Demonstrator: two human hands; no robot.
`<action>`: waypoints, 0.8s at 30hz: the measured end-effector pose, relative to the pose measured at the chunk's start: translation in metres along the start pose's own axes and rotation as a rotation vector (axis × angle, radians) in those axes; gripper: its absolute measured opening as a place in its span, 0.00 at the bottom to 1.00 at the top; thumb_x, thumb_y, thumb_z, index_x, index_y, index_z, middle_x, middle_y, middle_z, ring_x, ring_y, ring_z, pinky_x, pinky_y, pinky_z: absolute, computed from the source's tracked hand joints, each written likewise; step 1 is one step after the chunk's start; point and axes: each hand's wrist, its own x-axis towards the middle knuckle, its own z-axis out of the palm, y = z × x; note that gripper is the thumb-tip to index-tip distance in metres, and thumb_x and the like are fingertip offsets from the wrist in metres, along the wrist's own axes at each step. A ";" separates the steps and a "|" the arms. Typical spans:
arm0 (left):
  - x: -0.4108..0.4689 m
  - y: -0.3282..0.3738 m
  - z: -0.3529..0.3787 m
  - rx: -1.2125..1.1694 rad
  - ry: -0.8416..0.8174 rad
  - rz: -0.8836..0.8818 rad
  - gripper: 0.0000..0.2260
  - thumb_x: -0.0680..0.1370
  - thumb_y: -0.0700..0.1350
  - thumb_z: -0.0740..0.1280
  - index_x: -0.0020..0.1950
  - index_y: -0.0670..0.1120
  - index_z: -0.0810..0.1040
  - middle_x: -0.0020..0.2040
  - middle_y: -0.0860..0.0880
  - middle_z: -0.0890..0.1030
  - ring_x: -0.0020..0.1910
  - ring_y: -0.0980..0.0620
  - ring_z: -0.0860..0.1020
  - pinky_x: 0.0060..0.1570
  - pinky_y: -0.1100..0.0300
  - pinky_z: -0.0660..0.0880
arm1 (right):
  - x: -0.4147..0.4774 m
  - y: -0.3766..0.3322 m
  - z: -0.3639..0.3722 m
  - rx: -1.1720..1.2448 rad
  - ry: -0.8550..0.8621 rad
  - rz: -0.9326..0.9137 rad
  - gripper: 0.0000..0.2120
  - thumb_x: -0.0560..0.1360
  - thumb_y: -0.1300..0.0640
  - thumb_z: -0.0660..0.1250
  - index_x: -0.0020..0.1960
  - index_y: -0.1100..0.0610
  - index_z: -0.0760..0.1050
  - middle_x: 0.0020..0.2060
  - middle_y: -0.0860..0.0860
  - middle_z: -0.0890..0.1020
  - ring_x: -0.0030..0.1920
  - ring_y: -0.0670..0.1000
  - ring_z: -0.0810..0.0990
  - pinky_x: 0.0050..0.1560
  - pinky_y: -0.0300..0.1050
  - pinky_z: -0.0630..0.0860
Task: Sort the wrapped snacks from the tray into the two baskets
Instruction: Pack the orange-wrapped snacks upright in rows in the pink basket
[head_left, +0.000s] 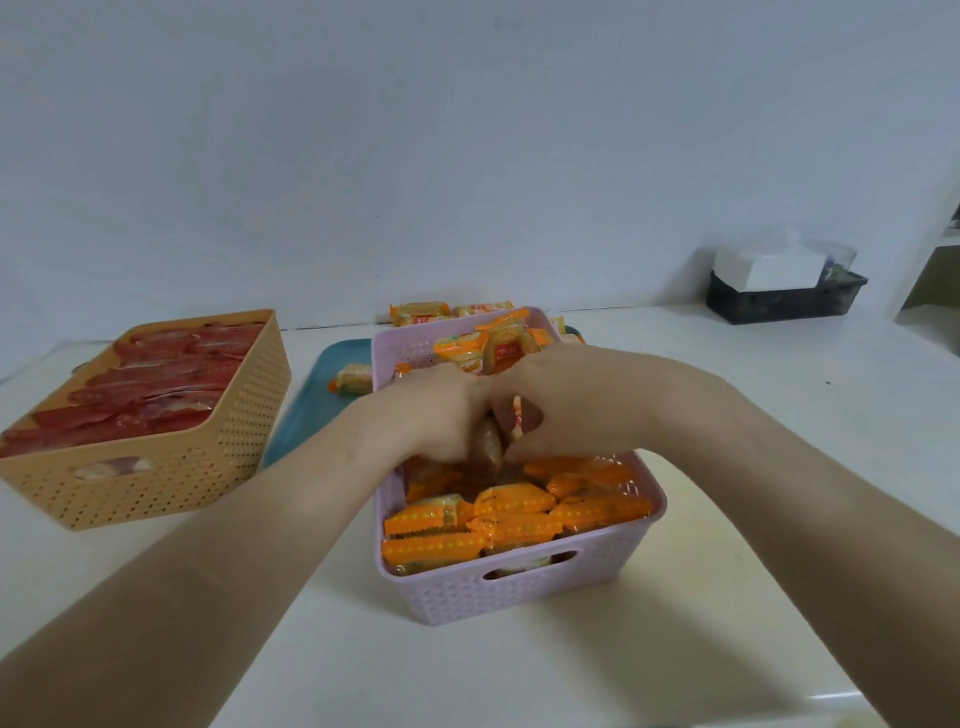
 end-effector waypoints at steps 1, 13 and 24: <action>0.000 0.001 0.000 -0.029 0.037 0.003 0.10 0.68 0.58 0.71 0.46 0.61 0.74 0.43 0.55 0.80 0.43 0.51 0.77 0.44 0.50 0.79 | 0.003 0.001 0.002 -0.008 -0.016 0.003 0.07 0.72 0.48 0.68 0.46 0.50 0.76 0.39 0.45 0.78 0.42 0.49 0.77 0.38 0.40 0.73; -0.013 -0.004 0.012 0.120 0.370 0.033 0.24 0.70 0.49 0.72 0.62 0.48 0.67 0.57 0.46 0.72 0.59 0.46 0.69 0.51 0.47 0.76 | 0.010 0.011 0.013 0.008 0.085 0.069 0.11 0.73 0.52 0.69 0.44 0.52 0.66 0.42 0.48 0.74 0.43 0.49 0.71 0.38 0.41 0.68; -0.027 -0.005 -0.014 -0.057 0.208 0.061 0.17 0.72 0.52 0.73 0.58 0.51 0.78 0.51 0.51 0.74 0.53 0.51 0.72 0.53 0.53 0.73 | 0.012 0.012 0.009 0.181 -0.019 0.080 0.19 0.71 0.49 0.73 0.58 0.52 0.72 0.51 0.47 0.78 0.51 0.50 0.77 0.53 0.47 0.76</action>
